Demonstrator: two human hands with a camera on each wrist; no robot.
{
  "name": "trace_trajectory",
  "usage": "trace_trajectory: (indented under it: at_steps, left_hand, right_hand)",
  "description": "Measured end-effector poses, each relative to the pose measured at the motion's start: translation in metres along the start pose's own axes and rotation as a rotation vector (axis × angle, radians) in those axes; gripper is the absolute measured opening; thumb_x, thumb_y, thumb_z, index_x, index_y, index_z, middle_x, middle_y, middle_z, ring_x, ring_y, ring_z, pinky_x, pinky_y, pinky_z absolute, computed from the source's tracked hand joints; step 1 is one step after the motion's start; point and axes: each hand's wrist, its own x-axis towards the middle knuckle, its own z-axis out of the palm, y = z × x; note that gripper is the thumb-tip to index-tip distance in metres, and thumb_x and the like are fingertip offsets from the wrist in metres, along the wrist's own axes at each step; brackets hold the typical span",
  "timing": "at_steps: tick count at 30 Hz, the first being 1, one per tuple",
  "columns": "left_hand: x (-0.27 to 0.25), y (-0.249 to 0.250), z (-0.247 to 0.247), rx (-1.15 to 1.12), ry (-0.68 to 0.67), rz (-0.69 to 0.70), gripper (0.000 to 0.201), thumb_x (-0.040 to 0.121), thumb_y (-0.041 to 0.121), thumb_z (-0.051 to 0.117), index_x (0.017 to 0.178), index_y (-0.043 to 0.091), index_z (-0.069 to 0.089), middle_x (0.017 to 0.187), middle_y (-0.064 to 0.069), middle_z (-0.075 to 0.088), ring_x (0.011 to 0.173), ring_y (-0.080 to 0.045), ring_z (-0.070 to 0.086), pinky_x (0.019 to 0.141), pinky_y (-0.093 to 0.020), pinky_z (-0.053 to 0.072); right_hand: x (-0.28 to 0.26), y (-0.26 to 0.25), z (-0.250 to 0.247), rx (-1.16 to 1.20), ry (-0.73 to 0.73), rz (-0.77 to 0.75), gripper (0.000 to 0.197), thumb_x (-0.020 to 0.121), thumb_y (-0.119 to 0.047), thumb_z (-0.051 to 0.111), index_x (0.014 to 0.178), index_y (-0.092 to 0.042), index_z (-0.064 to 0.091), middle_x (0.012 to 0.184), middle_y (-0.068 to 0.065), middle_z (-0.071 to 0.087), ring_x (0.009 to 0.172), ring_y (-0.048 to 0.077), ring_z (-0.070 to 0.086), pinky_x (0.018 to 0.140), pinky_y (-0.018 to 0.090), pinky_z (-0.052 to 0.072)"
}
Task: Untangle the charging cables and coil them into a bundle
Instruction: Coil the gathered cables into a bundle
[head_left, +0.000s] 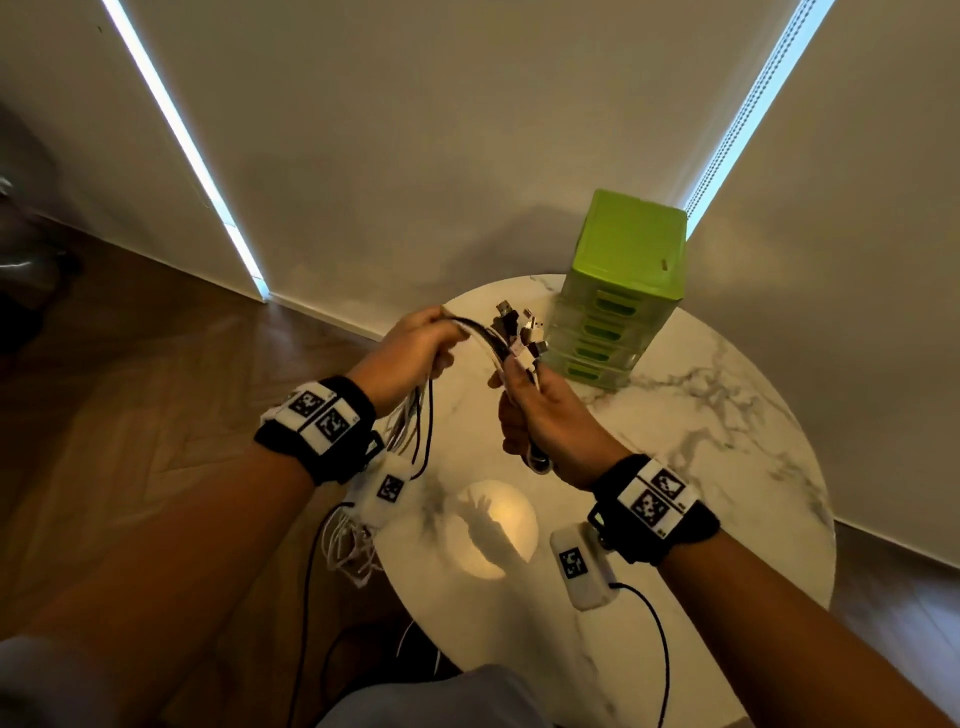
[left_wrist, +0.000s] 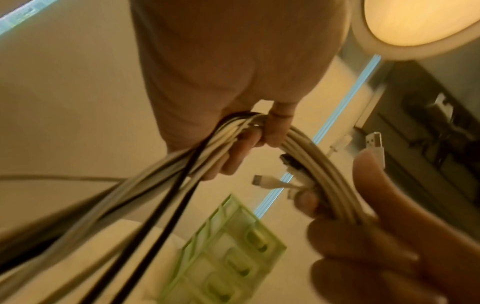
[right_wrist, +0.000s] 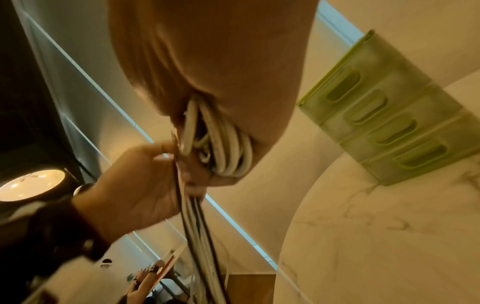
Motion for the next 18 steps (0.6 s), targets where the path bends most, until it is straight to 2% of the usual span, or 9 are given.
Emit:
trace_trajectory:
  at_steps: [3, 6, 8, 10, 12, 13, 14, 15, 18]
  left_hand:
    - [0.006, 0.017, 0.008, -0.138, 0.044, -0.031, 0.015, 0.099, 0.011, 0.045, 0.097, 0.012, 0.060, 0.102, -0.011, 0.061, 0.083, -0.019, 0.061, 0.070, -0.031, 0.045]
    - [0.004, 0.025, 0.017, -0.302, 0.011, -0.100, 0.028, 0.098, 0.009, 0.038, 0.100, 0.003, 0.065, 0.092, -0.013, 0.068, 0.077, -0.022, 0.064, 0.069, -0.031, 0.052]
    - [0.001, 0.027, 0.021, -0.362, 0.005, -0.148, 0.032, 0.099, 0.010, 0.038, 0.102, 0.000, 0.068, 0.087, -0.014, 0.070, 0.073, -0.023, 0.067, 0.069, -0.033, 0.054]
    - [-0.001, 0.027, 0.026, -0.399, 0.016, -0.182, 0.034, 0.098, 0.012, 0.040, 0.107, -0.004, 0.068, 0.092, -0.019, 0.070, 0.082, -0.030, 0.066, 0.077, -0.038, 0.053]
    - [-0.003, 0.028, 0.031, -0.444, 0.030, -0.216, 0.037, 0.097, 0.012, 0.040, 0.115, -0.009, 0.064, 0.101, -0.025, 0.065, 0.090, -0.036, 0.062, 0.084, -0.044, 0.049]
    - [-0.004, 0.029, 0.033, -0.474, 0.036, -0.231, 0.039, 0.097, 0.012, 0.040, 0.120, -0.011, 0.061, 0.105, -0.027, 0.062, 0.091, -0.036, 0.060, 0.084, -0.045, 0.049]
    - [-0.004, 0.031, 0.035, -0.509, 0.036, -0.239, 0.041, 0.098, 0.012, 0.040, 0.124, -0.013, 0.058, 0.108, -0.027, 0.060, 0.091, -0.035, 0.060, 0.083, -0.044, 0.051]
    - [-0.004, 0.032, 0.036, -0.547, 0.027, -0.239, 0.043, 0.098, 0.012, 0.040, 0.128, -0.014, 0.056, 0.110, -0.027, 0.059, 0.090, -0.034, 0.061, 0.082, -0.042, 0.053]
    - [-0.002, 0.036, 0.038, -0.595, -0.026, -0.246, 0.048, 0.098, 0.014, 0.039, 0.134, -0.014, 0.052, 0.108, -0.025, 0.060, 0.082, -0.030, 0.063, 0.076, -0.040, 0.056]
  right_hand:
    - [0.007, 0.000, 0.014, -0.076, 0.022, -0.065, 0.046, 0.100, -0.046, 0.050, 0.112, -0.002, 0.046, 0.061, -0.004, 0.034, 0.052, 0.014, 0.029, 0.051, 0.035, 0.028]
    - [0.014, 0.005, 0.016, -0.172, -0.018, -0.142, 0.029, 0.100, -0.043, 0.055, 0.110, -0.016, 0.051, 0.059, -0.004, 0.038, 0.048, 0.015, 0.033, 0.048, 0.033, 0.030]
    - [0.019, 0.011, 0.016, -0.275, -0.016, -0.183, 0.024, 0.097, -0.041, 0.062, 0.114, -0.026, 0.055, 0.061, -0.010, 0.047, 0.050, 0.013, 0.041, 0.048, 0.031, 0.038]
    - [0.024, 0.015, 0.014, -0.389, 0.032, -0.232, 0.035, 0.094, -0.038, 0.068, 0.125, -0.030, 0.055, 0.075, -0.016, 0.059, 0.060, 0.003, 0.053, 0.057, 0.025, 0.046]
    - [0.029, 0.016, 0.010, -0.505, 0.063, -0.312, 0.044, 0.091, -0.035, 0.072, 0.131, -0.028, 0.056, 0.103, -0.018, 0.066, 0.083, -0.006, 0.062, 0.073, 0.016, 0.049]
    - [0.031, 0.016, 0.007, -0.544, 0.070, -0.336, 0.048, 0.089, -0.034, 0.074, 0.133, -0.025, 0.057, 0.115, -0.014, 0.066, 0.097, -0.006, 0.063, 0.081, 0.015, 0.049]
    - [0.033, 0.014, 0.005, -0.557, 0.080, -0.326, 0.049, 0.089, -0.033, 0.075, 0.133, -0.023, 0.057, 0.119, -0.011, 0.066, 0.104, -0.004, 0.062, 0.085, 0.016, 0.049]
    - [0.033, 0.011, 0.004, -0.538, 0.080, -0.298, 0.045, 0.089, -0.030, 0.075, 0.129, -0.022, 0.059, 0.114, -0.012, 0.067, 0.099, -0.005, 0.063, 0.081, 0.015, 0.050]
    - [0.032, 0.003, -0.002, -0.461, 0.025, -0.219, 0.014, 0.092, -0.016, 0.072, 0.101, -0.020, 0.062, 0.074, -0.018, 0.066, 0.063, -0.006, 0.059, 0.056, 0.010, 0.044]
